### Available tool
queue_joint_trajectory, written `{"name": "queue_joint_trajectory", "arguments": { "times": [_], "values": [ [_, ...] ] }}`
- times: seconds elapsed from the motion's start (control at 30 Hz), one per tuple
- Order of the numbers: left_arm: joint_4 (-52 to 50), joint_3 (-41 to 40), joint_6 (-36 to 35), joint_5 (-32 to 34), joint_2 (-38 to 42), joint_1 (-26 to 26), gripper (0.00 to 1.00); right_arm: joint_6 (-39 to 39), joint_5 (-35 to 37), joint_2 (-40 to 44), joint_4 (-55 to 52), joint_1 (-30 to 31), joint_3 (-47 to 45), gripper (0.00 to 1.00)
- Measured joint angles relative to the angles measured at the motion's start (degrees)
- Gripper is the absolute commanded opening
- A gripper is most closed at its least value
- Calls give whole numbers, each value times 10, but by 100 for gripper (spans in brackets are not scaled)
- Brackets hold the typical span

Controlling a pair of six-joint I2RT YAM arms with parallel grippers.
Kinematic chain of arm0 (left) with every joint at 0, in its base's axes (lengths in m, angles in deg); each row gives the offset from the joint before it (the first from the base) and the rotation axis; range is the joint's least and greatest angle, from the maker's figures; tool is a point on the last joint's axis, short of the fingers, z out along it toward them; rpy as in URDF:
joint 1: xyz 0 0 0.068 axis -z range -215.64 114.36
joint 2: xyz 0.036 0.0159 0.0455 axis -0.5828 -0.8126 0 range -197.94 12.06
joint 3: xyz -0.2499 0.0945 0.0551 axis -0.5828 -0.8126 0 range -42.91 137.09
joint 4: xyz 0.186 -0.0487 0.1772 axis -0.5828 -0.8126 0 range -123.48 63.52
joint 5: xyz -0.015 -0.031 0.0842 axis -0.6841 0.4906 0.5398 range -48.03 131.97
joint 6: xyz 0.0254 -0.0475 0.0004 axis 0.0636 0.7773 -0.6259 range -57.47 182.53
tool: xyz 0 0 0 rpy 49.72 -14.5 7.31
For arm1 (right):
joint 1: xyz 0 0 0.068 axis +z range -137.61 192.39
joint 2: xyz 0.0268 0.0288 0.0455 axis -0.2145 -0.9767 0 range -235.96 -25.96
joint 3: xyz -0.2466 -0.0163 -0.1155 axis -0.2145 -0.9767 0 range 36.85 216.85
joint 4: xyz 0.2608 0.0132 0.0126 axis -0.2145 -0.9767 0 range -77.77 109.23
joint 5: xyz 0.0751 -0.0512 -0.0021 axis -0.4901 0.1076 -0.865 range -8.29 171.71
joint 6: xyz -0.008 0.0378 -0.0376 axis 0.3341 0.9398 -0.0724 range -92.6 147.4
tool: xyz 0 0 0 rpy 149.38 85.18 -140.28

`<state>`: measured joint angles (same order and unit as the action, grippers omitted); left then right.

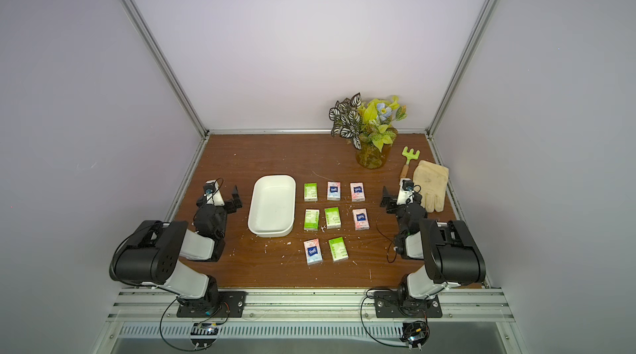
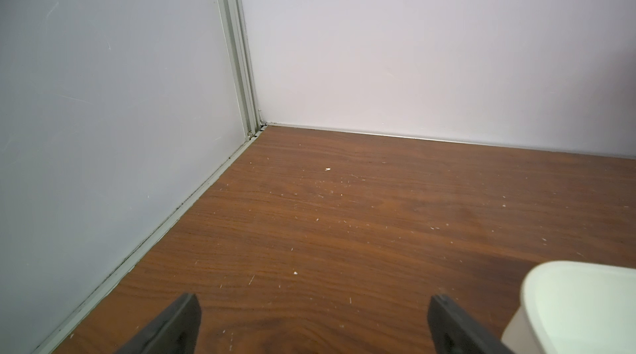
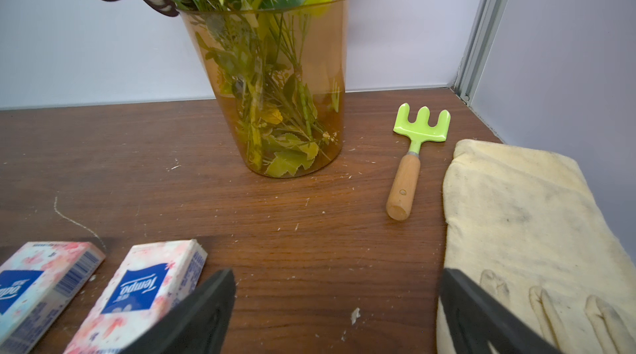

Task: Take the pocket tissues out of the storage box
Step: Reset both arms

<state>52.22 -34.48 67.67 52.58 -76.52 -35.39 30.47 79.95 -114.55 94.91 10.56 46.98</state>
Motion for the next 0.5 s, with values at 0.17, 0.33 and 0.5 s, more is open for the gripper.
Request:
{"name": "queue_joint_trajectory", "arguments": {
  "times": [0.17,0.33,0.5],
  "values": [
    [5,0,-8,-7,0,0,99,-1,0,0,0,0,0,99],
    [6,2,-29,-54,0,0,99,-2,0,0,0,2,0,99],
    [-1,17,-35,-61,-1,0,99,-2,0,0,0,2,0,99]
  ]
}}
